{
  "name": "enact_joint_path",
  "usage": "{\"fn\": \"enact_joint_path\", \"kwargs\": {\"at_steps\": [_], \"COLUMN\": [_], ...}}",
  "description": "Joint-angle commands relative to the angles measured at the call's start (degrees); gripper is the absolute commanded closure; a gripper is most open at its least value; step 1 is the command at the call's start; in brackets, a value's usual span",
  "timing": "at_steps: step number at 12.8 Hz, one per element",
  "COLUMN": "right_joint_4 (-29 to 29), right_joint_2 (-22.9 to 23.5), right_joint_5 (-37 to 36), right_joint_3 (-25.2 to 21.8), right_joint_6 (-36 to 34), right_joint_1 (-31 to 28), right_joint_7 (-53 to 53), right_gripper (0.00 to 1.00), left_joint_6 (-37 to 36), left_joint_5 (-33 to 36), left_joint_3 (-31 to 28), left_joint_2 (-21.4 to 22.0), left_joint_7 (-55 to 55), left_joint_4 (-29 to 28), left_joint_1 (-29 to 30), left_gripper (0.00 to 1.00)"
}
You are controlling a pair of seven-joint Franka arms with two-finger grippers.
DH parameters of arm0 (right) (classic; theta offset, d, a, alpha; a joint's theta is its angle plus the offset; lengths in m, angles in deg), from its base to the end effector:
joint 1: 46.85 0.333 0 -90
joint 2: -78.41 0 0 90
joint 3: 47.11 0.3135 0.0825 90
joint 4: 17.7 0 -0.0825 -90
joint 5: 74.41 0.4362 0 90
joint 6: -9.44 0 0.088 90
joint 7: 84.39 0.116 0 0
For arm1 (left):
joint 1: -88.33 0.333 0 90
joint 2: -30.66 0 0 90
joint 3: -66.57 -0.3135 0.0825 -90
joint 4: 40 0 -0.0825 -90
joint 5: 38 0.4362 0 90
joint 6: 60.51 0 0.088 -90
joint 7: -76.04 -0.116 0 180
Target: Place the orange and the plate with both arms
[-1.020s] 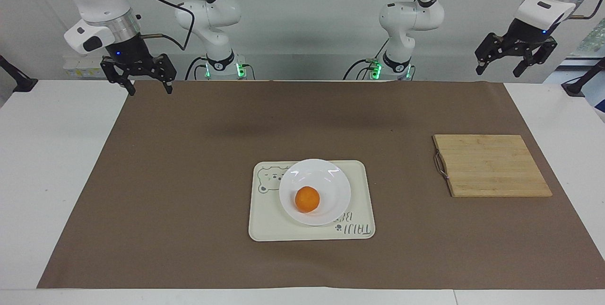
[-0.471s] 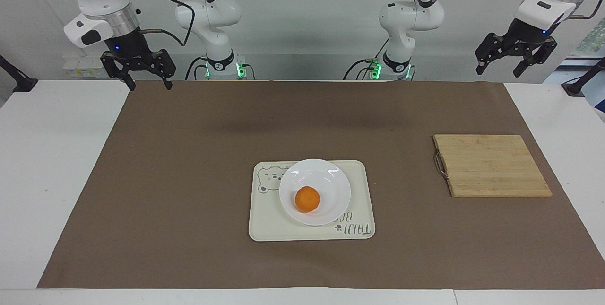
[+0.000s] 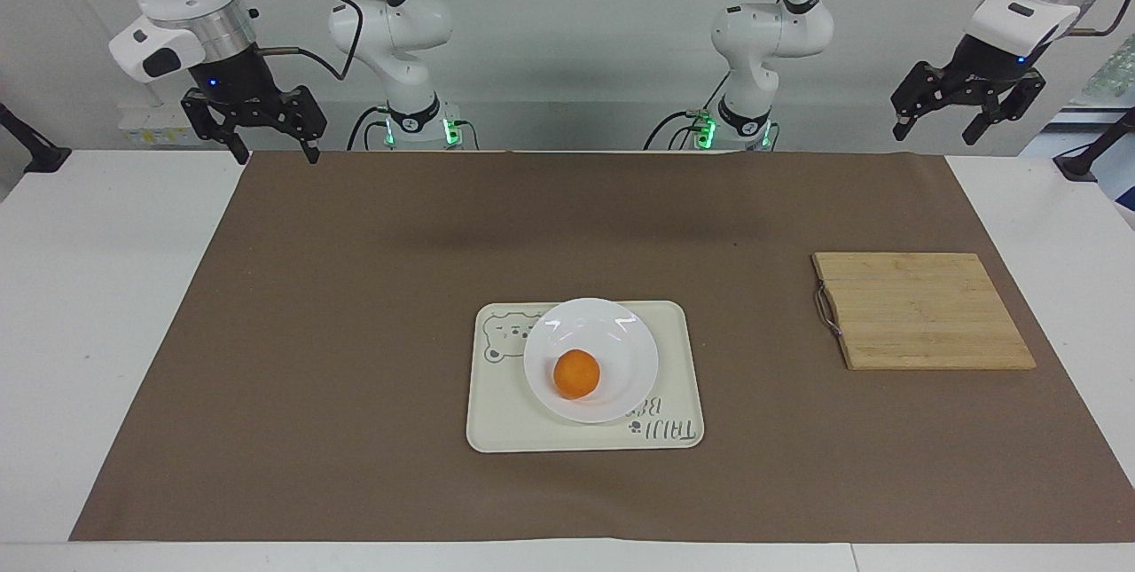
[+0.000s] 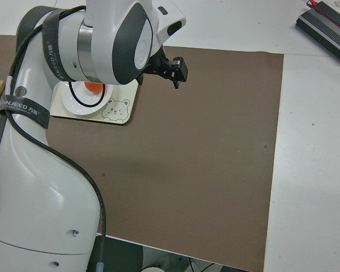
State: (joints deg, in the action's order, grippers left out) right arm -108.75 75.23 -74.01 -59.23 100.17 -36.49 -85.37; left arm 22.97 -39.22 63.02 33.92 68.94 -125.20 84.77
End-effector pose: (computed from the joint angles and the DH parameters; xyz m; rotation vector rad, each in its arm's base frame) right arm 0.5915 -0.0207 0.6370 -3.1231 0.0211 -0.0767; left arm 0.5760 -0.0016 0.6799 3.1121 -0.1976 0.0440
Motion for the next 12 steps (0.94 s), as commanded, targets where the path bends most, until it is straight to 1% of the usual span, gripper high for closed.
{"fn": "enact_joint_path", "kwargs": {"at_steps": [1, 12], "right_joint_4": [0.52, 0.43], "right_joint_2": [0.2, -0.06], "right_joint_5": [-0.75, -0.75], "right_joint_3": [0.52, 0.61], "right_joint_6": [-1.26, -1.61], "right_joint_1": [-0.42, -0.34], "right_joint_7": [1.51, 1.51], "right_gripper": [0.0, 0.0], "left_joint_6": [0.36, 0.36], "left_joint_5": [-0.45, -0.45], "left_joint_3": [-0.93, -0.93], "left_joint_2": [1.13, 1.13], "left_joint_7": [-0.1, -0.1], "left_joint_4": [-1.37, -1.37], "left_joint_1": [-0.92, -0.92], "left_gripper": [0.0, 0.0]}}
